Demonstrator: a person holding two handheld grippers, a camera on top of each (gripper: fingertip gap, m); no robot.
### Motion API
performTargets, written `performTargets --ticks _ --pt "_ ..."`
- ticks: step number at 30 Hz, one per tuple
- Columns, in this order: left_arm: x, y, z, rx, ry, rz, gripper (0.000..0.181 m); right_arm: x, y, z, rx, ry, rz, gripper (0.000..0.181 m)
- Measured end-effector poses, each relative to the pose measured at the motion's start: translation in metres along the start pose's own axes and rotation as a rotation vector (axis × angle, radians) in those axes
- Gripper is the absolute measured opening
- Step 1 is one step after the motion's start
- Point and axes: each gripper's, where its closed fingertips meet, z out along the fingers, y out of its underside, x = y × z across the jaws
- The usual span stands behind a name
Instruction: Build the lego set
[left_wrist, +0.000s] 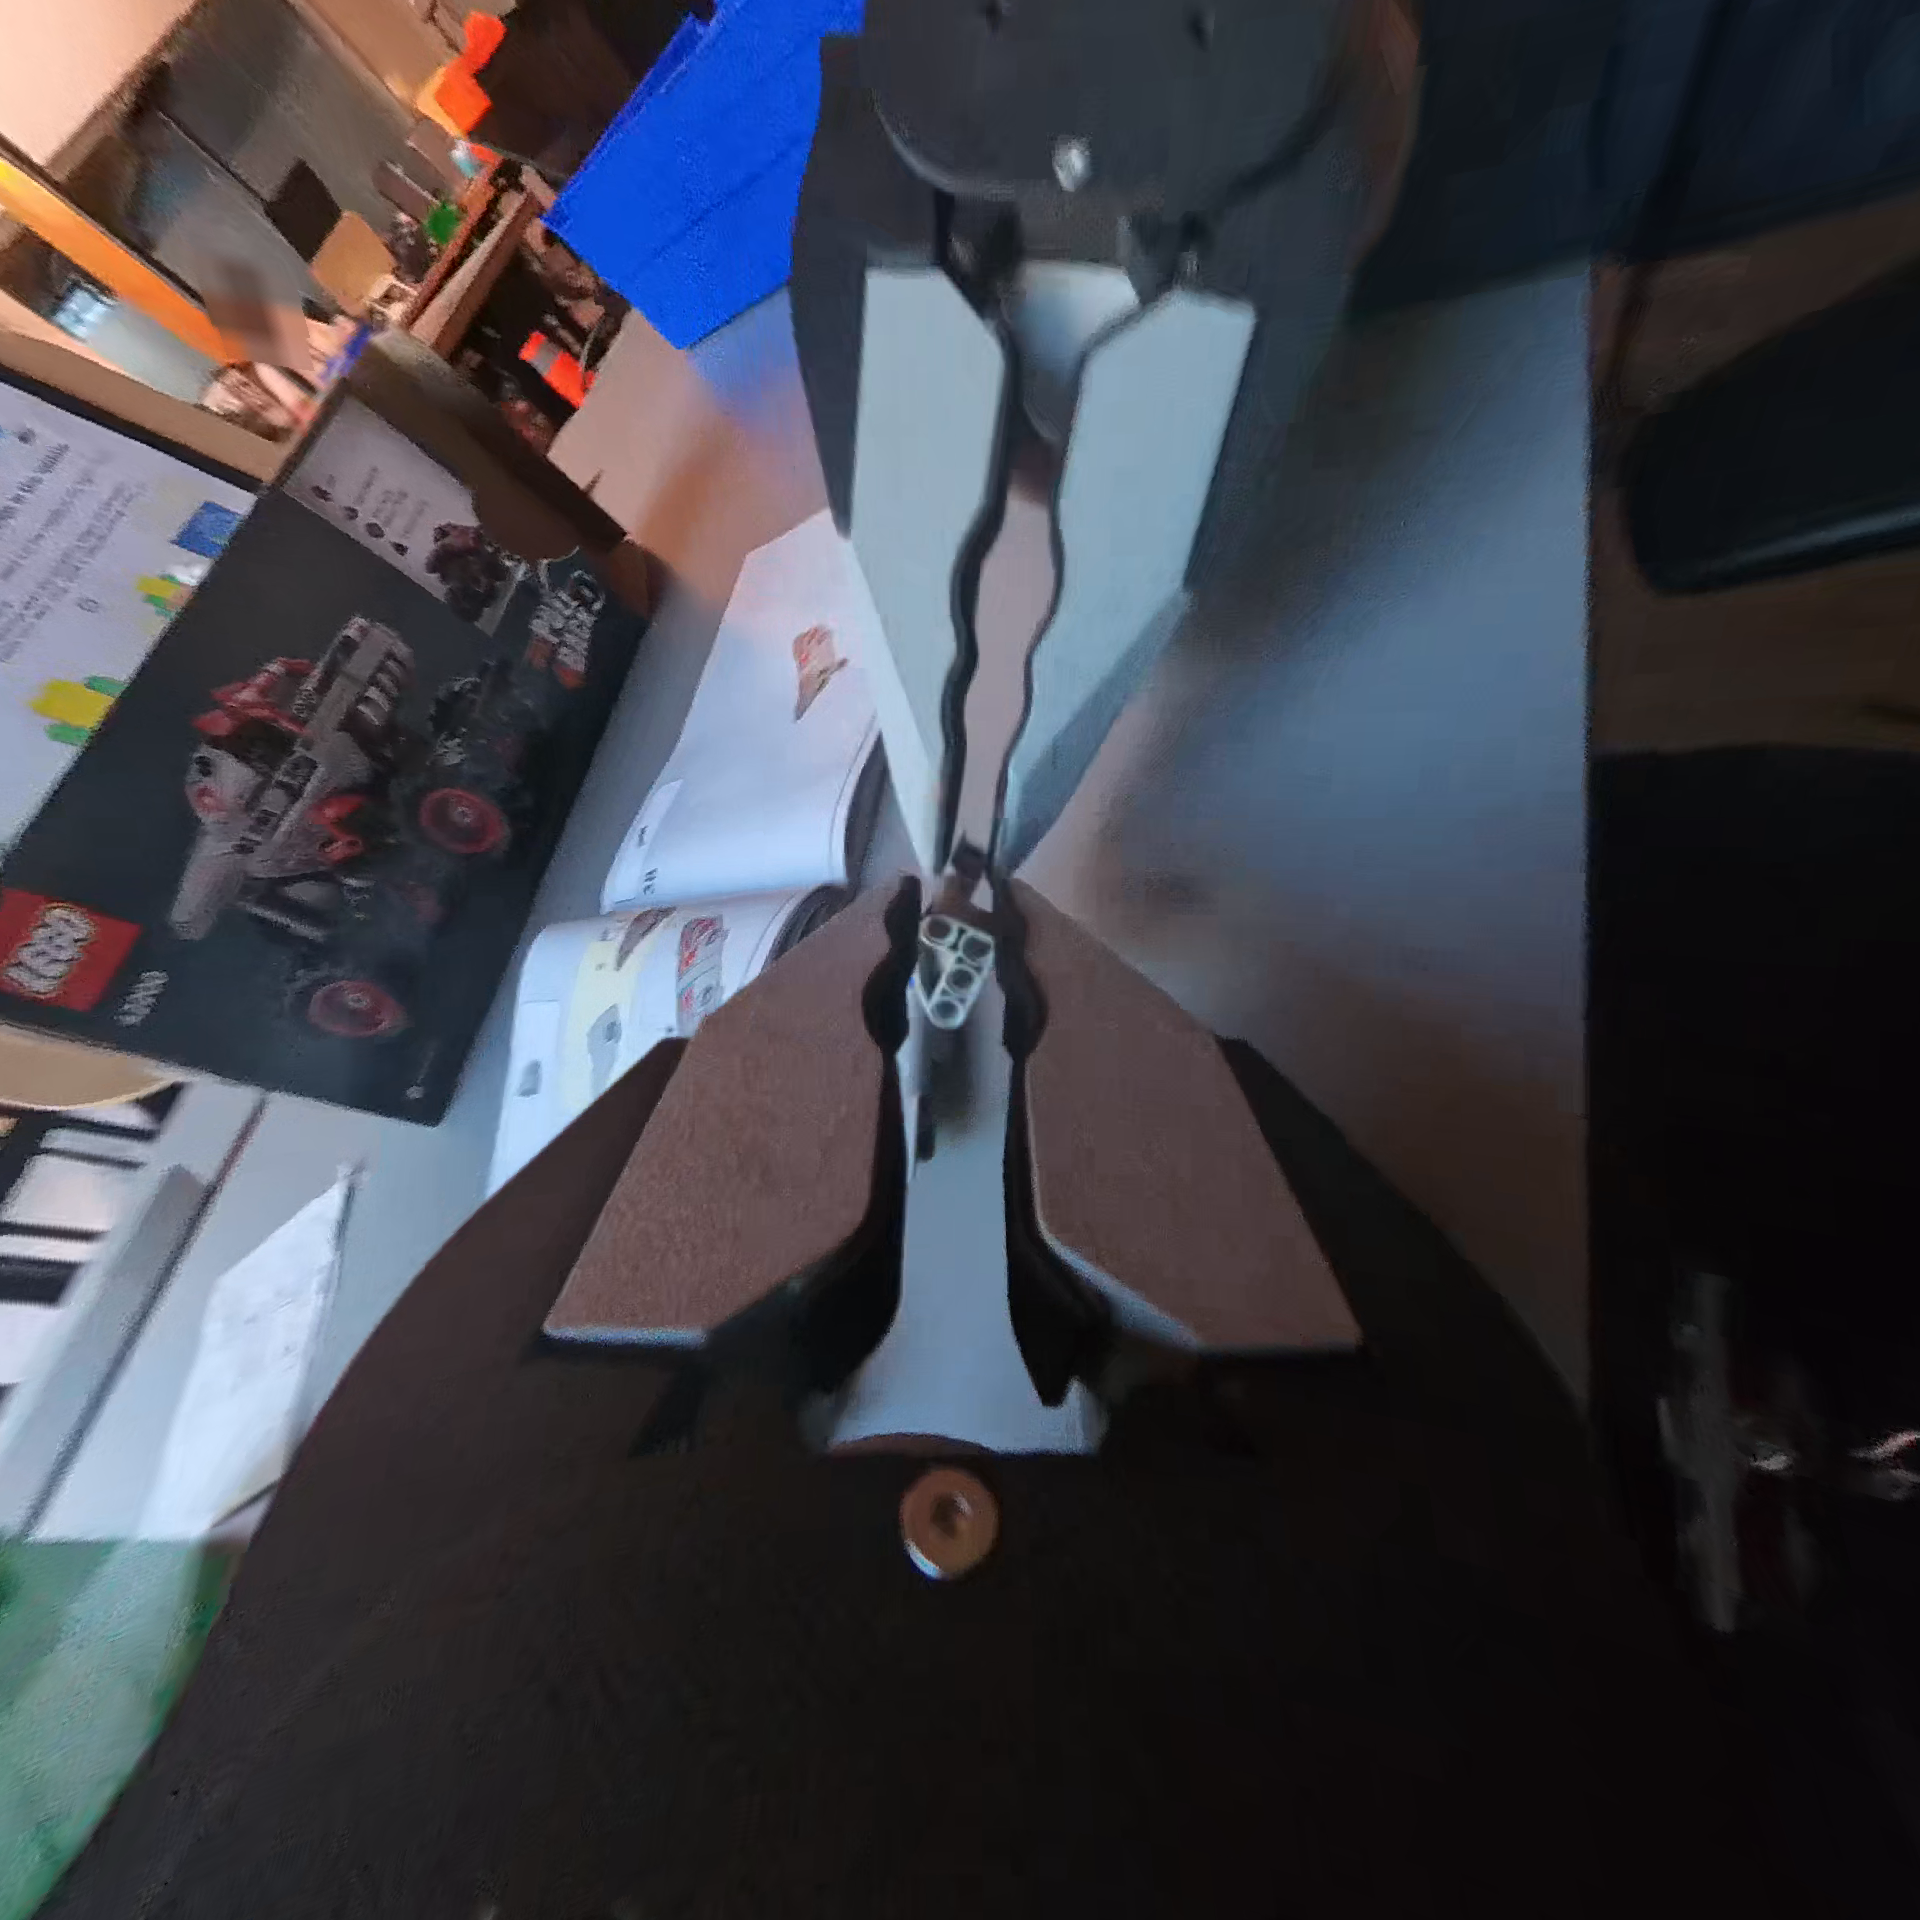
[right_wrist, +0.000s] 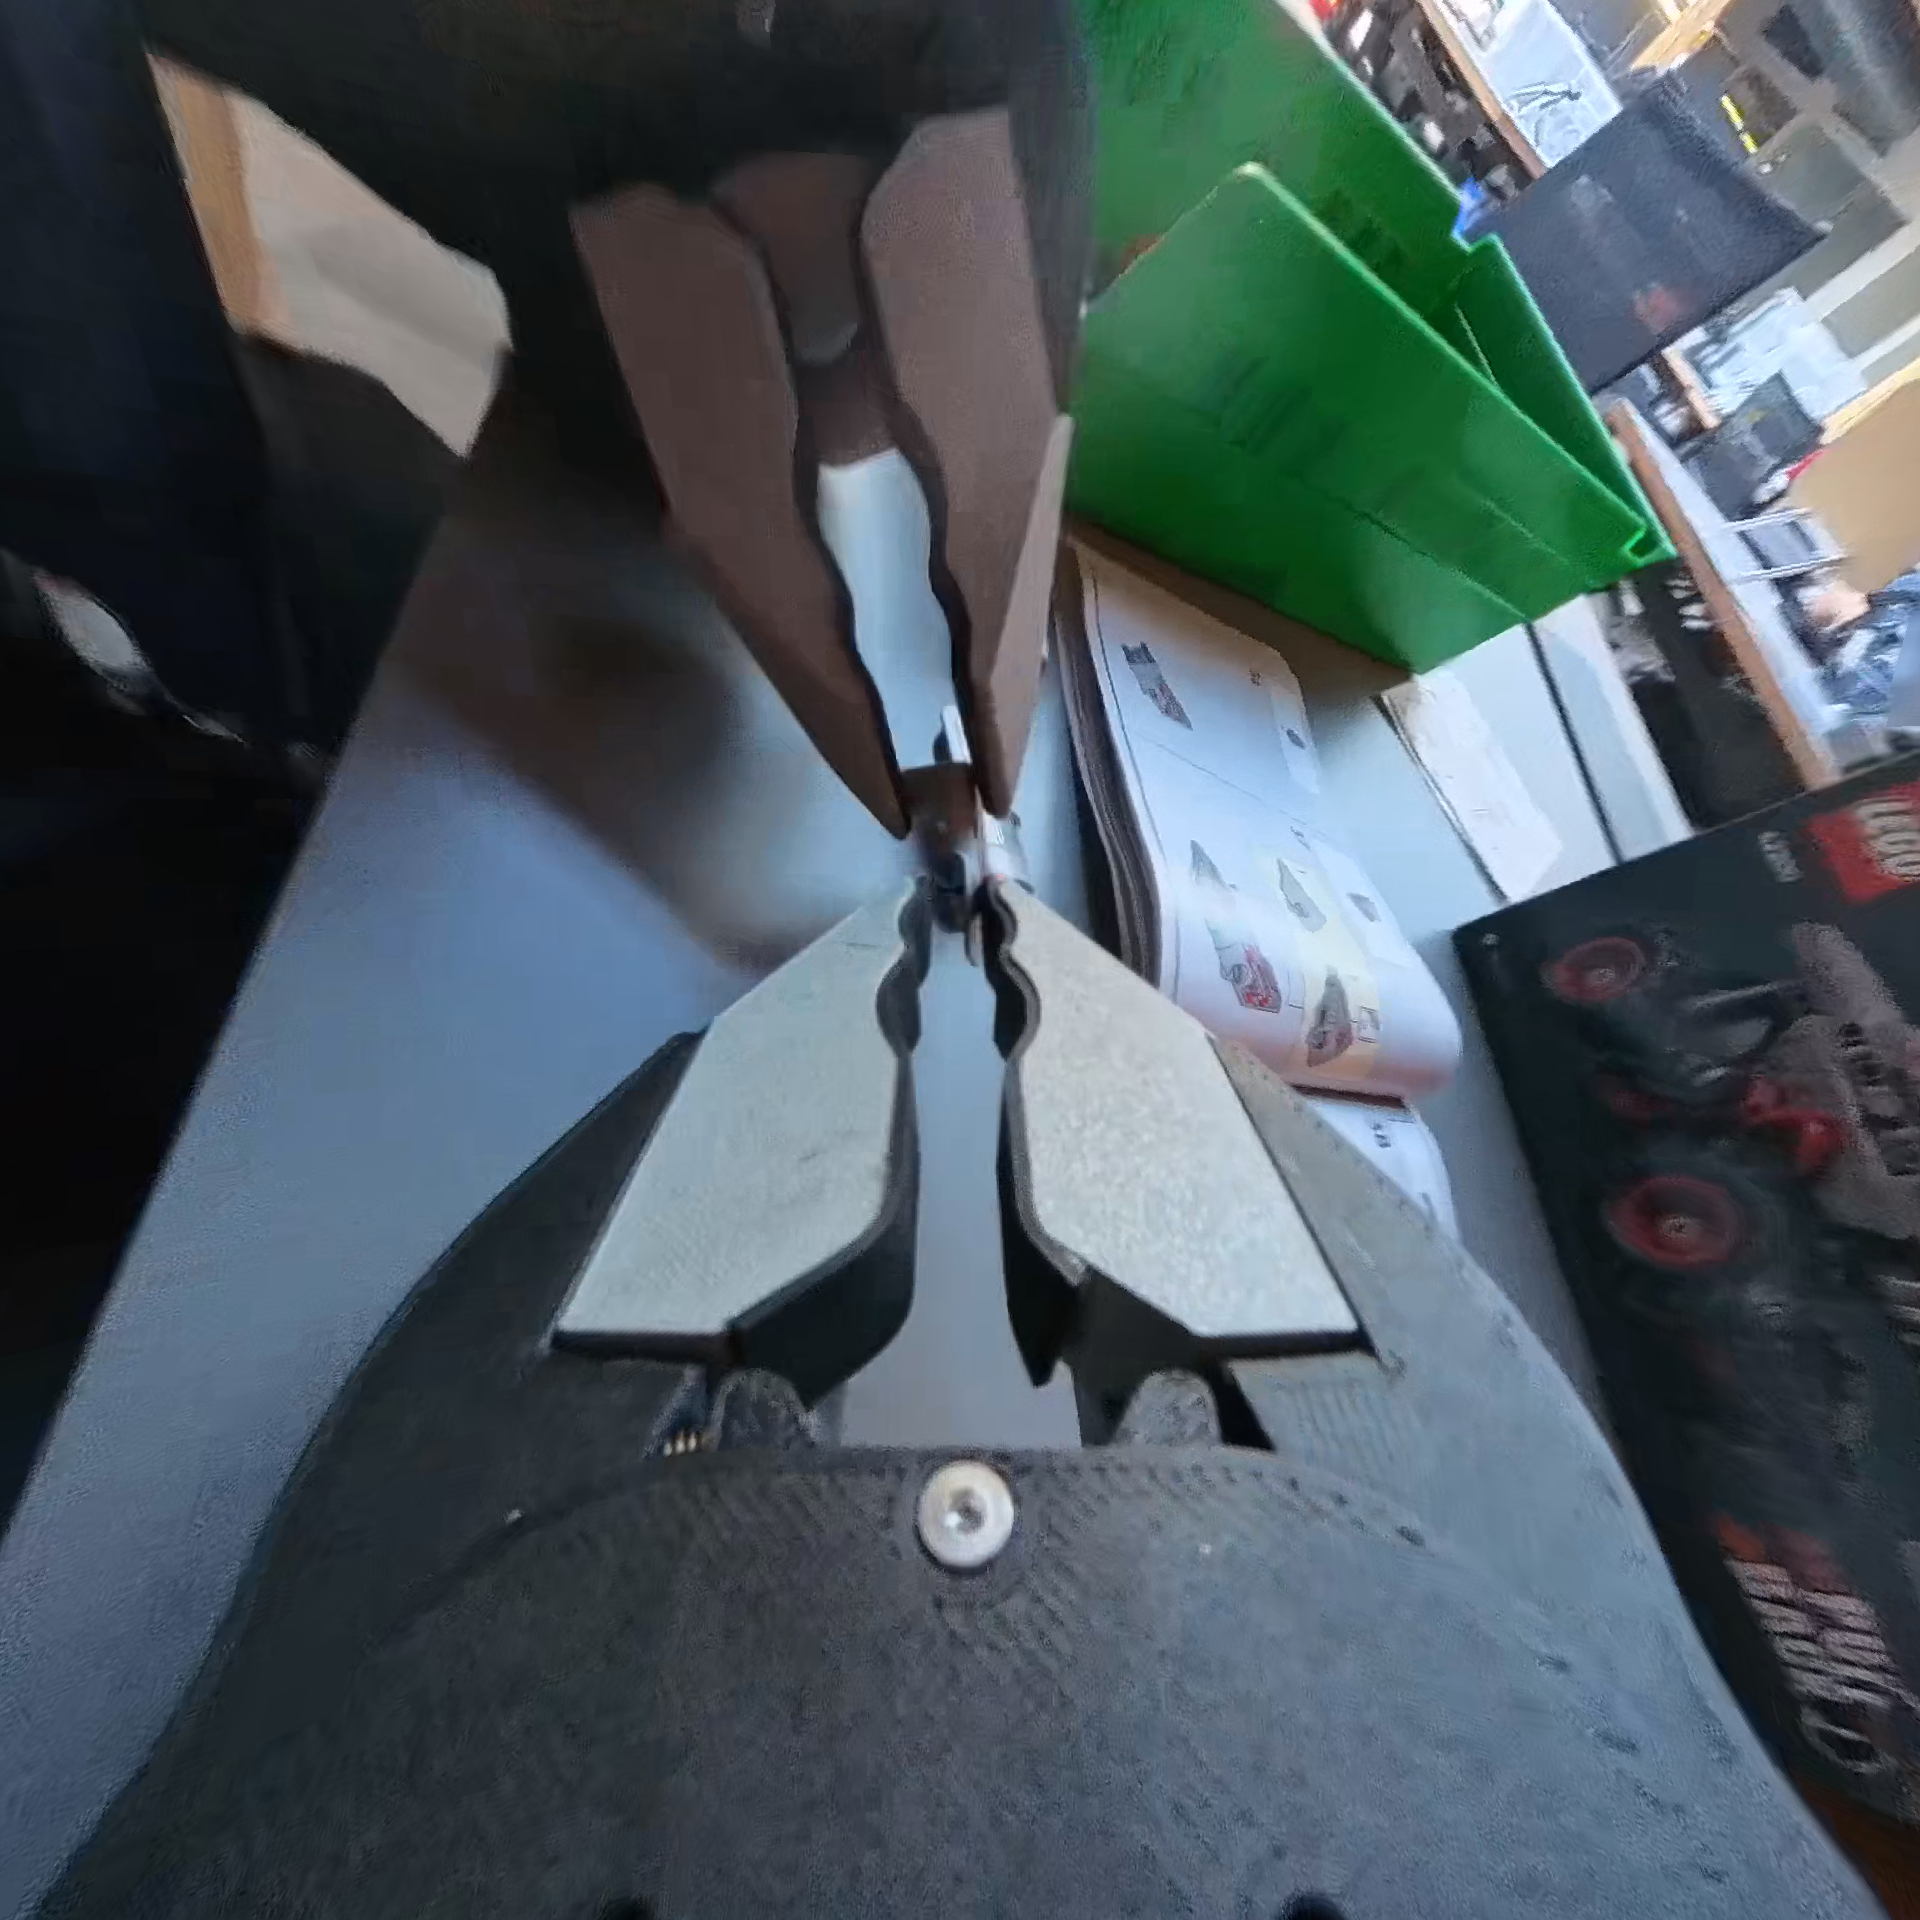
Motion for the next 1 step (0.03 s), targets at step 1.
performTargets --ticks 1 --pt "0.0004 -0.0043 -0.0004 0.02 0.019 -0.031 0.0 -0.0014 0.0024 0.0018 -0.02 0.008 -0.032 0.005"
